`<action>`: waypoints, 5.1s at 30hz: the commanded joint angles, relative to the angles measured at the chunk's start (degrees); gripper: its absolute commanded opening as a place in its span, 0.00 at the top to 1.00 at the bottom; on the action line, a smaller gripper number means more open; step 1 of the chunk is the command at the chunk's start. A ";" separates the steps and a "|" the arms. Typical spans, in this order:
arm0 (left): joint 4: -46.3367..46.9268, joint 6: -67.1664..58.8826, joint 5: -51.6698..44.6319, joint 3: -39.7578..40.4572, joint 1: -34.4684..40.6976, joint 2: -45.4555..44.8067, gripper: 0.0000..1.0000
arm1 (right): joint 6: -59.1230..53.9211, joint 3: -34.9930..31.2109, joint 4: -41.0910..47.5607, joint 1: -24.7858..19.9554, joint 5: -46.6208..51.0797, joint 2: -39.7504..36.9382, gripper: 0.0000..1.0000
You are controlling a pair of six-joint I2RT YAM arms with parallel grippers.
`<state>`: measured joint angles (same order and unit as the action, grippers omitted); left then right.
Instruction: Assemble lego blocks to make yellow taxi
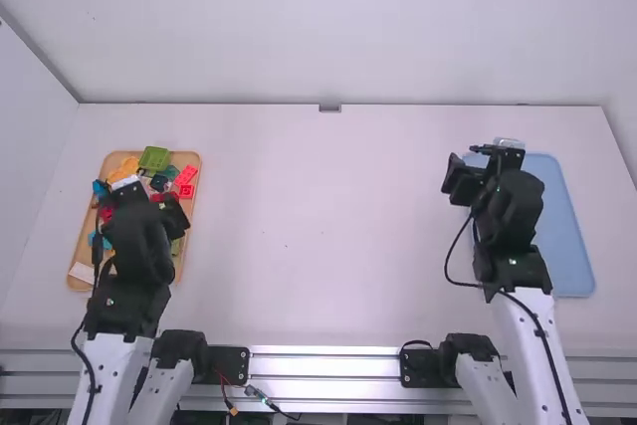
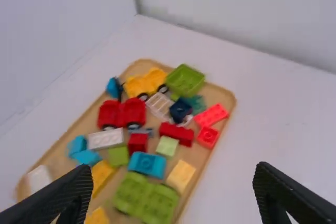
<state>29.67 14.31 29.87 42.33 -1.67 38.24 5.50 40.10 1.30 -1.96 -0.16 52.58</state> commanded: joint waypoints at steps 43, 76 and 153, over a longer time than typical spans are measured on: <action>30.36 -34.49 -25.97 68.59 -39.85 76.74 0.01 | -1.70 10.73 -1.86 4.13 0.61 11.13 0.01; 24.02 -58.95 -25.35 68.85 -38.49 83.19 0.01 | -0.74 10.73 0.22 4.26 -0.24 11.08 0.01; 14.95 -72.50 -37.81 67.01 -37.33 98.95 0.13 | 0.31 10.73 0.44 9.90 0.00 11.08 0.01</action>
<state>43.66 -59.29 -9.21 111.37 -39.20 136.07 5.72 48.90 1.89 7.92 -0.14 63.44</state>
